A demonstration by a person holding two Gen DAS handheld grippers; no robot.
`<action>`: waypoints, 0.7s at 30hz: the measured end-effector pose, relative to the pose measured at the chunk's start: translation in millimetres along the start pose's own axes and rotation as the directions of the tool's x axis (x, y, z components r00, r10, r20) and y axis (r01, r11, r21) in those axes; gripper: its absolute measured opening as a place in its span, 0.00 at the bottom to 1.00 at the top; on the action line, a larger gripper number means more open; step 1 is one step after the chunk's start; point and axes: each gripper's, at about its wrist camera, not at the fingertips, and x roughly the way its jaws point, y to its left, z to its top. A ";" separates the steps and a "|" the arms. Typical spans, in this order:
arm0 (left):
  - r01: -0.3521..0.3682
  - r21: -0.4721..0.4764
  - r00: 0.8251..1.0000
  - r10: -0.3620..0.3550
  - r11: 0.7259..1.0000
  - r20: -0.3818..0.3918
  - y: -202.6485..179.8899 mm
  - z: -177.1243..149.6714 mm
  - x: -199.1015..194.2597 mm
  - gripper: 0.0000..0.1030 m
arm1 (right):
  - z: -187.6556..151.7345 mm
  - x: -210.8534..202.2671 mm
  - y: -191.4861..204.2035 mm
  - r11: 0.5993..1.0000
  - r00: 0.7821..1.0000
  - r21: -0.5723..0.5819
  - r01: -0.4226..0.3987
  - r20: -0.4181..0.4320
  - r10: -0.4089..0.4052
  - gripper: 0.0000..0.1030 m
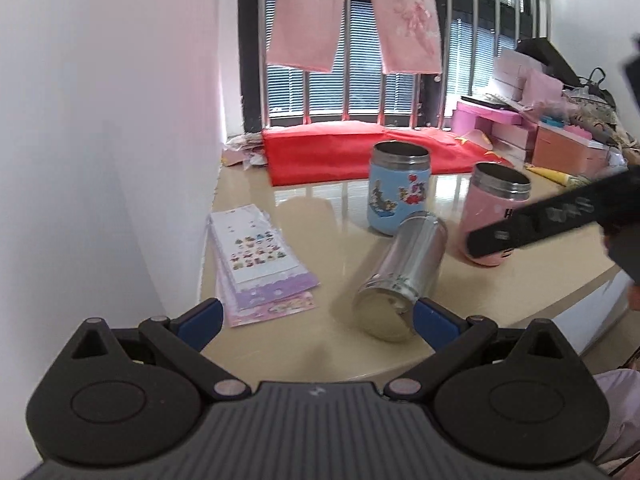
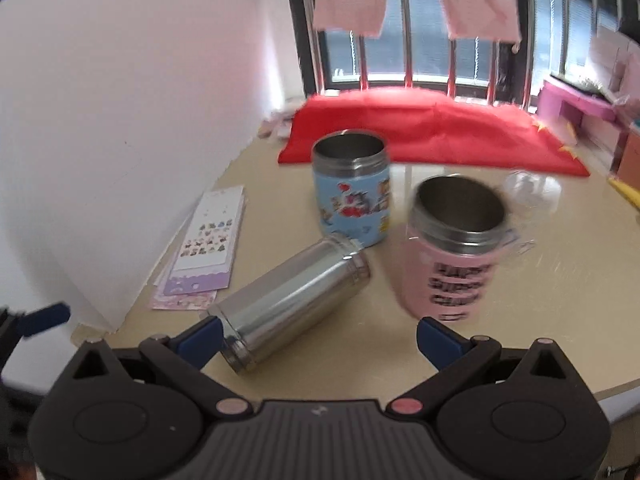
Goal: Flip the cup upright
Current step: 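Reach the right tool to the lying thermos and grasp its body, then lift the thermos with the right tool and rotate it open end up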
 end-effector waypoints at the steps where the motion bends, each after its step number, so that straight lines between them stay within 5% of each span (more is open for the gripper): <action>1: -0.012 -0.001 1.000 0.012 1.000 -0.005 3.0 -1.1 1.2 1.00 | 5.9 11.2 7.8 1.000 1.000 0.001 0.004 -0.016 -0.004 1.00; 9: -0.055 -0.018 0.998 0.054 0.998 -0.037 22.7 -7.7 4.4 1.00 | 28.6 103.0 44.9 0.981 0.983 0.150 0.120 -0.157 -0.096 0.94; 11: -0.050 -0.026 0.998 0.049 0.998 -0.036 24.8 -7.6 4.0 1.00 | 24.4 118.1 51.6 0.985 0.975 0.105 0.138 -0.190 -0.116 0.86; 15: -0.043 -0.038 0.999 0.042 0.998 -0.030 31.2 -10.8 2.4 1.00 | 16.7 111.9 51.1 0.994 0.968 -0.106 -0.018 -0.251 -0.010 0.65; 21: -0.036 -0.048 0.998 0.033 0.998 -0.057 34.8 -16.5 12.1 1.00 | 18.7 98.7 27.1 0.954 0.928 -0.291 -0.066 -0.370 -0.048 0.64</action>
